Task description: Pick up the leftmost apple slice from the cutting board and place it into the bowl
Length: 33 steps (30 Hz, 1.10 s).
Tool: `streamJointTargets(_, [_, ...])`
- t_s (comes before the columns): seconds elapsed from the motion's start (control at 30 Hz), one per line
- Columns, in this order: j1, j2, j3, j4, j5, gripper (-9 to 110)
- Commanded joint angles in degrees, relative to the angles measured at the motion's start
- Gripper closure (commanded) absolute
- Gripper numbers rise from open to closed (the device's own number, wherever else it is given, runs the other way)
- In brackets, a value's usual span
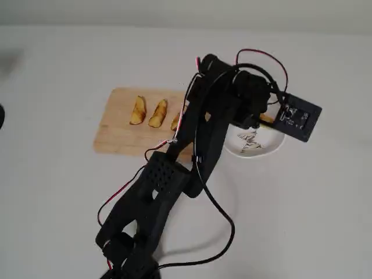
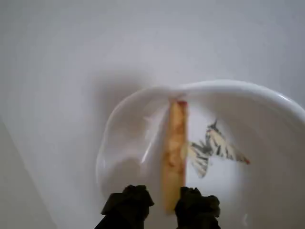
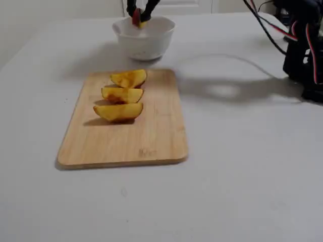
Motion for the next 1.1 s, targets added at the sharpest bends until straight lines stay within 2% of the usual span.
streamJointTargets(0.0, [0.4,1.1,-3.1,1.9,-0.4,92])
streamJointTargets(0.13, [0.4,1.0,-3.3,1.9,-0.5,92])
streamJointTargets(0.3, [0.1,1.0,-3.3,1.9,-0.9,81])
streamJointTargets(0.37, [0.1,0.9,-3.3,1.9,-1.1,80])
streamJointTargets(0.43, [0.0,0.8,-3.3,1.9,-1.5,82])
streamJointTargets(0.63, [-2.8,4.8,-3.4,1.8,-4.0,101])
streamJointTargets(1.07, [-14.6,32.0,-3.0,1.9,-6.2,101])
